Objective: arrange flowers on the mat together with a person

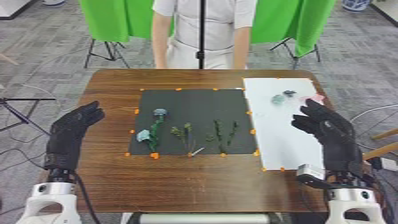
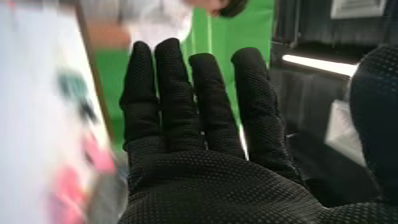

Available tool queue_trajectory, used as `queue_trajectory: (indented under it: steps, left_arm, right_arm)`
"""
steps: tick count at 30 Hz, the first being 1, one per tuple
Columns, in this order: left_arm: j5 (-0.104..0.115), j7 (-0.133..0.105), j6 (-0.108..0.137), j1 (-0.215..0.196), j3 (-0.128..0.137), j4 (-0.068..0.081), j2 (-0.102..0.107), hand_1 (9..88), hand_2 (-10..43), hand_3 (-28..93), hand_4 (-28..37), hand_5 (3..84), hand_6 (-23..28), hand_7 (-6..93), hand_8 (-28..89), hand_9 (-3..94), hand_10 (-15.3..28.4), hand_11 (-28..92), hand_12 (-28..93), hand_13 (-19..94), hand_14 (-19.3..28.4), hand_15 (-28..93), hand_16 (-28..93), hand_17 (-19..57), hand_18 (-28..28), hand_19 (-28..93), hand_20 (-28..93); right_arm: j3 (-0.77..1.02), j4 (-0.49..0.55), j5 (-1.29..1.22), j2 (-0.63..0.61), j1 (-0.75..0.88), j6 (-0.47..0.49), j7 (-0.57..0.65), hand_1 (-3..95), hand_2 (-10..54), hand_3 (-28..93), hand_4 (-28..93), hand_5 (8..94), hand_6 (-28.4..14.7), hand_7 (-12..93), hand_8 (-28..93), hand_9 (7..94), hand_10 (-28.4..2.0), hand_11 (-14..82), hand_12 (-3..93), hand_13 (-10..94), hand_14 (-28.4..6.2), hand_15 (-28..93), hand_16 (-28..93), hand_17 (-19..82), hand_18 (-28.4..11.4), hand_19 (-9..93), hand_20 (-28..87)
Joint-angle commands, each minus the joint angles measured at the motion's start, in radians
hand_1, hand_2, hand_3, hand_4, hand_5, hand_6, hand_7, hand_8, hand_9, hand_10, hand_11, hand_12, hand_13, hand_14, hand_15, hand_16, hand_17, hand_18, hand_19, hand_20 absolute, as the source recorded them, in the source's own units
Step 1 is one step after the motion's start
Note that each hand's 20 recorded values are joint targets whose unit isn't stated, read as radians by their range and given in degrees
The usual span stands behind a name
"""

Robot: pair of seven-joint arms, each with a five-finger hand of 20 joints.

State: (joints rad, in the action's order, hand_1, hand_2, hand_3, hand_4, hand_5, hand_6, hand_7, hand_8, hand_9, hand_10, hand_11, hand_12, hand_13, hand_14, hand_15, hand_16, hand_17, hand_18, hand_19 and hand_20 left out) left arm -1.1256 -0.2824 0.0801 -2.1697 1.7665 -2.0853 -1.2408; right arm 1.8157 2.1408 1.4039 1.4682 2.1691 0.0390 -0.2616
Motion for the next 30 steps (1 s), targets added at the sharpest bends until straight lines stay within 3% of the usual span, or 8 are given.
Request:
queue_trajectory:
  steps: [1, 5, 7, 10, 15, 20, 24, 30]
  left_arm:
    - [0.008, 0.022, 0.000, 0.004, -0.007, 0.006, 0.008, 26.6, 0.5, 64, -19.0, 49.2, 3.7, 14.9, -6, 44.9, 13.2, 19, 15, 36, 17.1, 18, 4, 7.0, 12.7, 7, 20]
    - [0.005, 0.017, -0.004, 0.012, -0.010, 0.008, 0.009, 26.6, 0.5, 64, -18.9, 49.2, 3.7, 14.9, -6, 44.8, 13.1, 19, 15, 36, 17.1, 18, 4, 7.0, 12.7, 7, 20]
    - [0.005, 0.016, -0.003, 0.016, -0.011, 0.008, 0.012, 26.7, 0.5, 64, -18.9, 49.2, 3.7, 14.9, -6, 44.9, 13.1, 19, 15, 36, 17.1, 18, 4, 7.0, 12.6, 7, 20]
    - [0.006, 0.010, 0.009, 0.013, -0.011, 0.006, 0.016, 26.7, 0.4, 64, -18.9, 49.2, 3.6, 14.9, -6, 44.8, 13.2, 19, 15, 36, 17.1, 18, 4, 7.0, 12.6, 7, 20]
    - [0.005, 0.010, 0.014, -0.004, -0.009, -0.005, 0.010, 26.6, 0.3, 64, -18.9, 49.2, 3.7, 14.9, -6, 44.9, 13.2, 19, 15, 35, 17.1, 18, 4, 7.0, 12.6, 7, 20]
    - [0.006, 0.011, 0.017, -0.001, -0.013, -0.004, 0.009, 26.8, 0.2, 64, -18.9, 49.3, 3.7, 14.9, -6, 44.8, 13.2, 19, 15, 35, 17.1, 18, 4, 7.0, 12.6, 7, 20]
    - [0.007, 0.012, 0.019, -0.006, -0.010, -0.007, 0.009, 26.9, 0.3, 64, -18.8, 49.2, 3.7, 14.9, -6, 44.8, 13.1, 19, 15, 35, 17.0, 18, 4, 6.9, 12.6, 7, 20]
    - [0.006, 0.018, 0.017, -0.005, -0.010, -0.008, 0.006, 27.0, 0.3, 64, -18.8, 49.2, 3.6, 15.0, -6, 44.8, 13.1, 19, 15, 35, 17.1, 18, 4, 6.9, 12.6, 7, 20]
  right_arm:
    - [0.118, 0.024, 0.465, -0.225, -0.126, -0.137, 0.280, 24.8, -9.5, 71, -13, 47.8, -3.9, 12, -8, 46.4, -18.7, 15.1, 23.0, 56, -17.6, 38, 24, 37, -18.1, 55, 43]
    - [0.136, 0.003, 0.809, -0.341, -0.203, 0.009, 0.437, 26.9, -9.5, 66, -16, 49.0, -7.2, 11, -6, 48.4, -21.6, 20.2, 26.1, 60, -17.5, 50, 24, 43, -17.9, 65, 44]
    - [0.081, -0.045, 0.847, -0.418, -0.262, 0.008, 0.503, 28.1, -9.5, 64, -16, 51.5, -8.2, 10, -6, 52.9, -21.6, 21.1, 25.7, 64, -15.9, 52, 24, 47, -17.4, 69, 44]
    - [0.041, -0.095, 0.940, -0.485, -0.327, 0.127, 0.553, 31.6, -9.5, 63, -17, 54.1, -7.8, 10, -5, 61.0, -20.5, 22.3, 24.8, 72, -13.0, 53, 25, 54, -15.2, 74, 44]
    - [-0.056, -0.208, 1.043, -0.558, -0.429, 0.203, 0.573, 35.0, -9.5, 61, -17, 53.5, -5.1, 11, -5, 74.1, -17.6, 25.9, 24.6, 86, -6.7, 55, 29, 66, -9.9, 86, 38]
    - [-0.116, -0.280, 1.072, -0.582, -0.517, 0.362, 0.626, 35.4, -9.5, 62, -18, 57.1, -4.0, 12, -5, 79.6, -15.6, 24.6, 22.6, 91, -4.3, 52, 29, 70, -7.0, 89, 33]
    - [-0.154, -0.340, 1.044, -0.572, -0.577, 0.431, 0.650, 35.4, -9.5, 61, -18, 58.6, -3.6, 12, -6, 80.9, -15.2, 21.1, 20.3, 93, -3.6, 50, 29, 71, -6.2, 90, 30]
    - [-0.202, -0.440, 1.125, -0.535, -0.643, 0.428, 0.645, 36.1, -9.5, 59, -17, 57.8, -2.3, 10, -7, 83.8, -14.8, 17.9, 17.4, 94, -3.4, 52, 24, 73, -5.9, 91, 26]
